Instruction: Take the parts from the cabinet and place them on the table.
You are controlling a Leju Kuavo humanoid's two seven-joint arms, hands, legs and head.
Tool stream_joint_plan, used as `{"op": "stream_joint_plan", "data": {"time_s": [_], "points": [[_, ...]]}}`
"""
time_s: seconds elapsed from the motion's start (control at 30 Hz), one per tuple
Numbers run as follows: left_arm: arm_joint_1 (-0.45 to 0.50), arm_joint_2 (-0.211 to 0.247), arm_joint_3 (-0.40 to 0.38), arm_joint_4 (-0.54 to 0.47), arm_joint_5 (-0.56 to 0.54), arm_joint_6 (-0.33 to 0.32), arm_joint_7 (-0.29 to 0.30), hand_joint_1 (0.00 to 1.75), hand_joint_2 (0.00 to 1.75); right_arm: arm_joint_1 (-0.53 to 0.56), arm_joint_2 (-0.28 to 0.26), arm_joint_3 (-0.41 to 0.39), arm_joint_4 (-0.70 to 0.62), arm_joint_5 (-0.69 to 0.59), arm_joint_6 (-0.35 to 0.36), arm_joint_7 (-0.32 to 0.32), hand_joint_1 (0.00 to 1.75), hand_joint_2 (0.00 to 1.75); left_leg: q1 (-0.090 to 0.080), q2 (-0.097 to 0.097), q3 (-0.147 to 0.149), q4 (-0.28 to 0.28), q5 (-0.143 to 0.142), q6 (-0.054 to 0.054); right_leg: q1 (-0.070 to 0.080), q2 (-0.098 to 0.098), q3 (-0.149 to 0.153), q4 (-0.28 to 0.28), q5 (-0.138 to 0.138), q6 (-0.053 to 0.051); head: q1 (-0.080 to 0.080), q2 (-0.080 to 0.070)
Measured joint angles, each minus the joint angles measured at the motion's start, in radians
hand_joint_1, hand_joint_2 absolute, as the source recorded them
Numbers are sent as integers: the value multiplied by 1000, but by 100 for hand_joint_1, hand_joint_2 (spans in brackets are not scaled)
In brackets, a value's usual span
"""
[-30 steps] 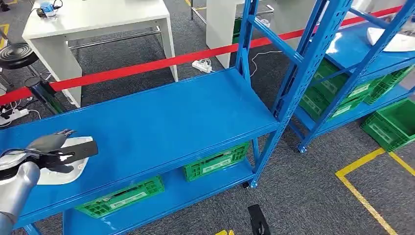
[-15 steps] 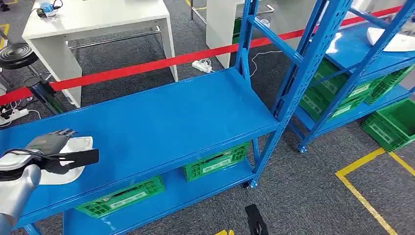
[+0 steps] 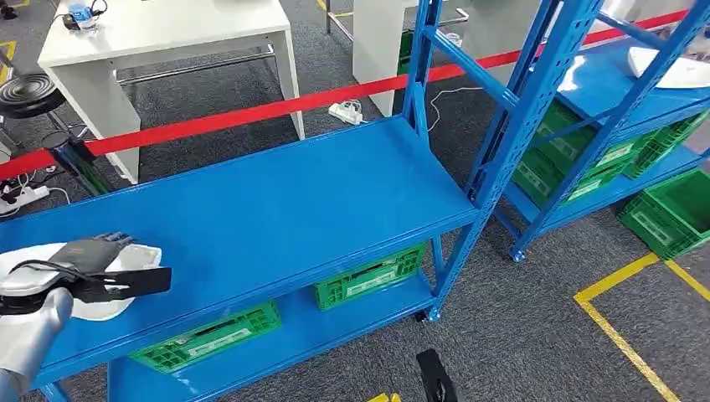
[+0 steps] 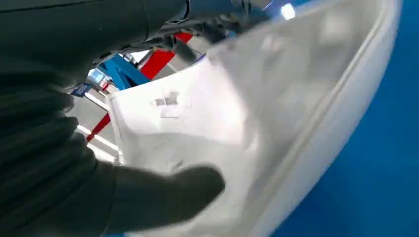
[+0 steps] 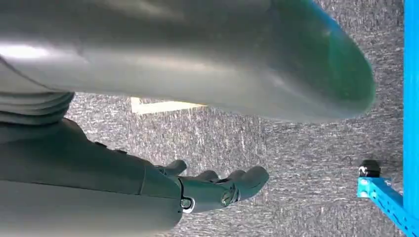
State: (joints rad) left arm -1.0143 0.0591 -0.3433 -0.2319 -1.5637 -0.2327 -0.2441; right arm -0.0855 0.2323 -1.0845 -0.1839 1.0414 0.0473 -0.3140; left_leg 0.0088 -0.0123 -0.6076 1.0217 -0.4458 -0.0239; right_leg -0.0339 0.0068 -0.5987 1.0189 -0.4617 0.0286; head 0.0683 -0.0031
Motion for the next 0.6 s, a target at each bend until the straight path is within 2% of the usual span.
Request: {"op": "stream_joint_plan", "data": {"time_s": [0.3,0.6], "points": [[3,5,-2,3,3,-5,-9,175,175,0,0,5,0,2,-18,-50,0,0,0,0,0,0,0,0,0,0,0,0,0,0,0,0],[7,9,-2,3,3,45,-21,175,175,-2,0,5,0,-3,-30,-63,0,0,0,0,0,0,0,0,0,0,0,0,0,0,0,0]]}}
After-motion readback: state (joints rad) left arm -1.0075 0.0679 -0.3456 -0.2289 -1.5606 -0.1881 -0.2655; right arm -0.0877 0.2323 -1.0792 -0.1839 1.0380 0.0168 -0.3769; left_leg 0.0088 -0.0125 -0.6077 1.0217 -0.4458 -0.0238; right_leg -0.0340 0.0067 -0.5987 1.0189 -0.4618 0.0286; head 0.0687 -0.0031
